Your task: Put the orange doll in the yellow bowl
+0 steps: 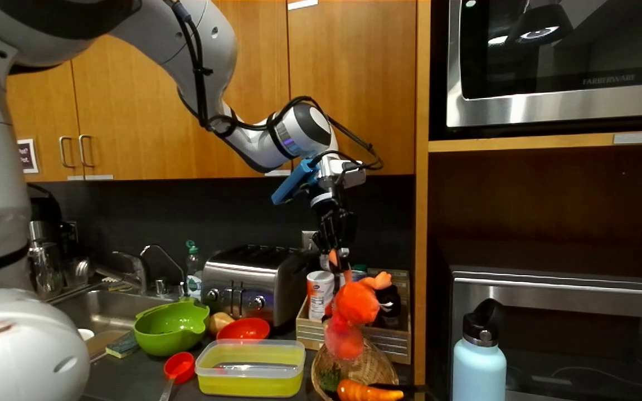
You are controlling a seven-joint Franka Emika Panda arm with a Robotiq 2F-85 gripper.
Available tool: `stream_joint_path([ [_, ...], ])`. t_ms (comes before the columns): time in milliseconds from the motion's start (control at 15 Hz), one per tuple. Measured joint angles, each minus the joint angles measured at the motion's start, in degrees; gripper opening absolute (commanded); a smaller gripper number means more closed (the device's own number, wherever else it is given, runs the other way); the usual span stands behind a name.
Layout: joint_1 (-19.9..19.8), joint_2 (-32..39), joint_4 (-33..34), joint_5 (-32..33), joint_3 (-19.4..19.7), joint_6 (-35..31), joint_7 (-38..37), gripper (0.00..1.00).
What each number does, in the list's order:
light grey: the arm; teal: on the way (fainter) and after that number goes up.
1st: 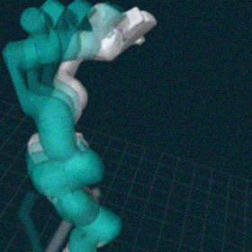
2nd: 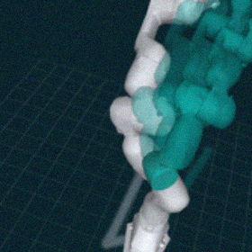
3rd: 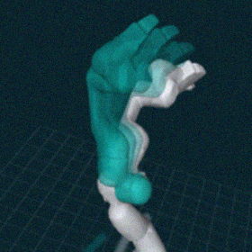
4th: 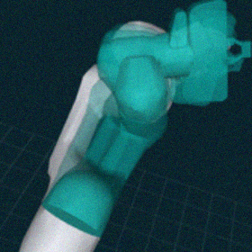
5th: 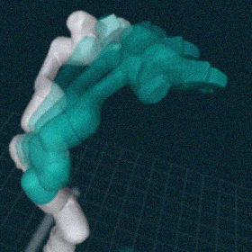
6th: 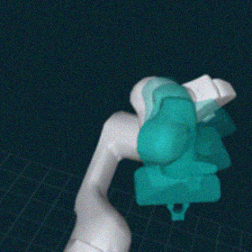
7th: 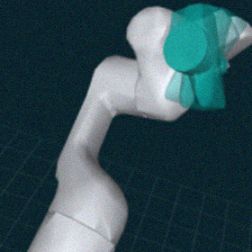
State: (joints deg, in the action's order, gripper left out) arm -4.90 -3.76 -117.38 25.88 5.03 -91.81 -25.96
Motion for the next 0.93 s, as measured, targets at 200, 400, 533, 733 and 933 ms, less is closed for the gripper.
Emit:
stream_joint_path([
  [200,0.1,-0.2,0.3,-1.1,-1.0,0.9,0.2,0.03],
  [400,1.3,-0.3,1.2,-6.0,-3.1,2.5,1.0,0.03],
  [533,2.1,-0.5,1.9,-9.5,-4.4,3.5,1.7,0.03],
  [733,2.8,-0.8,2.7,-14.4,-5.4,4.6,2.8,0.03],
  [933,3.0,-0.9,3.6,-18.0,-6.2,5.9,3.0,0.03],
])
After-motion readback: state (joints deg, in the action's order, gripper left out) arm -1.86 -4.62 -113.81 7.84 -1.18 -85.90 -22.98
